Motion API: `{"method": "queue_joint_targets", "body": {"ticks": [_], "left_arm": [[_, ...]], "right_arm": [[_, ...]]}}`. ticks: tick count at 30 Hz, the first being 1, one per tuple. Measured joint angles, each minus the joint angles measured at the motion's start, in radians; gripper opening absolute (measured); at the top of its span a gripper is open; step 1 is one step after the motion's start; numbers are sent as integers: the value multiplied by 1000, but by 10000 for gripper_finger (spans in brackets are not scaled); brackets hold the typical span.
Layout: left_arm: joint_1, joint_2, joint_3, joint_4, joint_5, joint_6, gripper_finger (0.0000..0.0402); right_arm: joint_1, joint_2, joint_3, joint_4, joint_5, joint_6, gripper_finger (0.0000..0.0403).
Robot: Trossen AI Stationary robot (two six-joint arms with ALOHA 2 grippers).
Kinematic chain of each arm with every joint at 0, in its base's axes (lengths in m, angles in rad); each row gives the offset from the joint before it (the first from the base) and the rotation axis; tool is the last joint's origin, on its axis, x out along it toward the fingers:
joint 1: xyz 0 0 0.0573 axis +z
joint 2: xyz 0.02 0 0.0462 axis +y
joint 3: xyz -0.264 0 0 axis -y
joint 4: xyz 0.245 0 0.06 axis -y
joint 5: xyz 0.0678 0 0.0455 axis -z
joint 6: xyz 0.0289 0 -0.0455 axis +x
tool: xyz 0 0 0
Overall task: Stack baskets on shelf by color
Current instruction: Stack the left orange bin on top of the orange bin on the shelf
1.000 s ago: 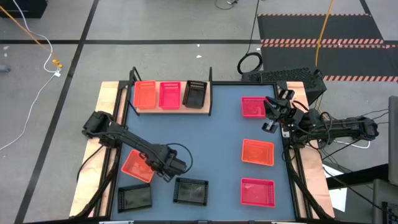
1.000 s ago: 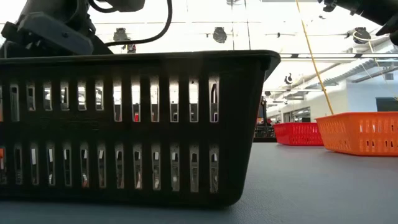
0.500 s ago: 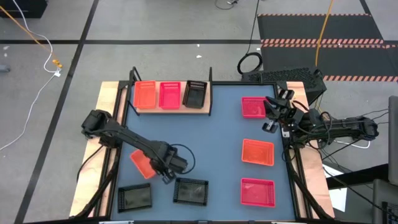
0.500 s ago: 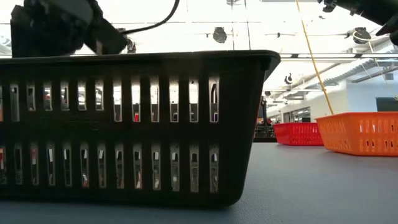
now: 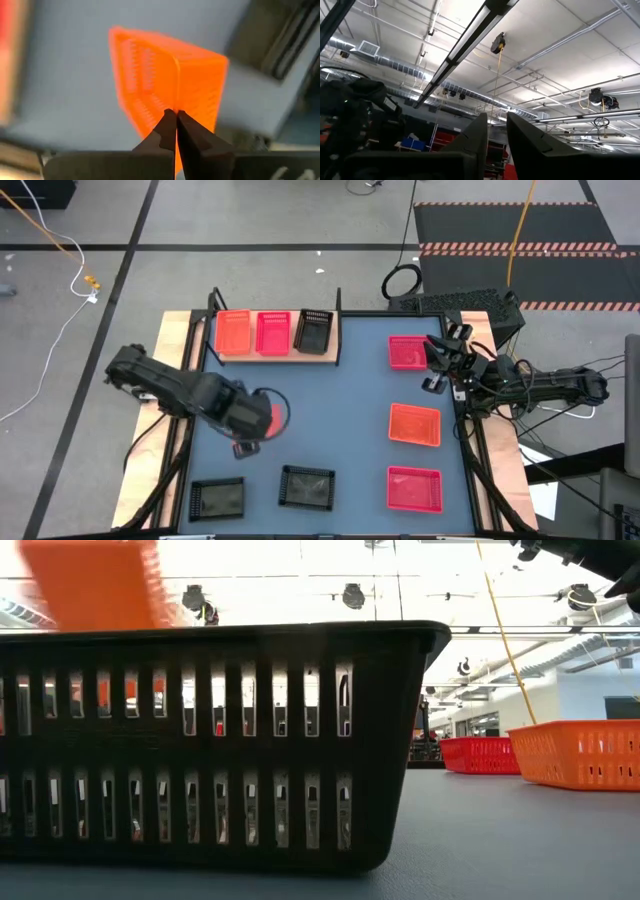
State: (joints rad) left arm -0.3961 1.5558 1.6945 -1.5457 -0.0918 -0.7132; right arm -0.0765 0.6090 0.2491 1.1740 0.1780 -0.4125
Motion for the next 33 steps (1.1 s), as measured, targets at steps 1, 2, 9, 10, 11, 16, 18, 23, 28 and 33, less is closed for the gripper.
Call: {"method": "queue_joint_targets", "body": {"ticks": [1, 2, 9, 10, 11, 16, 18, 23, 28, 33], "left_arm": [[1, -19, 7, 7, -56, 32, 4], [7, -31, 14, -1, -104, 56, 3], [81, -54, 8, -28, -359, 247, 2], [94, -55, 8, -28, -389, 282, 2], [110, -55, 8, -26, -420, 317, 2], [194, -43, 7, -24, -666, 458, 3], [230, -44, 7, -26, -785, 519, 2], [341, -44, -1, -24, -905, 595, 2], [457, -53, -146, -24, -904, 601, 1], [591, -105, -346, -12, -898, 582, 1]], "right_arm": [[0, 0, 0, 0, 0, 5, 66], [0, 0, 0, 0, 0, 7, 66], [0, 0, 0, -3, 0, 3, 66], [0, 0, 0, -4, 0, 2, 66], [0, 0, 0, -4, 0, 1, 66], [0, 2, 0, -6, 0, -16, 66], [0, 2, 0, -8, 0, -17, 66], [0, 3, 0, -13, 0, -18, 66], [0, 3, 0, -34, 0, -18, 66], [0, 3, 0, -42, 0, -19, 66]]}}
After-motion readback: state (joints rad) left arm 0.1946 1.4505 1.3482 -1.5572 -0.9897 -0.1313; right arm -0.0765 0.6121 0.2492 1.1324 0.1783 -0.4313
